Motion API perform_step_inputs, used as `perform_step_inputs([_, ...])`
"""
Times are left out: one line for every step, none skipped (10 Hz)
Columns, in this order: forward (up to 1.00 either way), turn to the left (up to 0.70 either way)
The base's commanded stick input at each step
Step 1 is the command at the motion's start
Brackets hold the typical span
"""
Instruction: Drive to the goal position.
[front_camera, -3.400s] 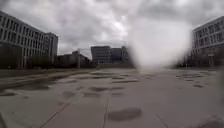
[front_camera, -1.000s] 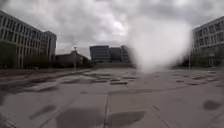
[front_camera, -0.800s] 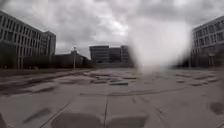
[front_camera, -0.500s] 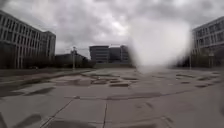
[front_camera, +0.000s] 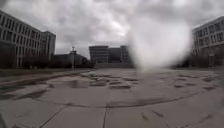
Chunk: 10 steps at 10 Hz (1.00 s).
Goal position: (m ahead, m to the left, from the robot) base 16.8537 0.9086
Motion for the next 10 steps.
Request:
perform_step_inputs([0.70, 0.00])
perform_step_inputs([0.70, 0.00])
perform_step_inputs([0.70, 0.00])
perform_step_inputs([0.70, 0.00])
perform_step_inputs([0.70, 0.00])
perform_step_inputs([0.70, 0.00])
perform_step_inputs([0.70, 0.00])
perform_step_inputs([0.70, 0.00])
perform_step_inputs([0.70, 0.00])
perform_step_inputs([0.70, 0.00])
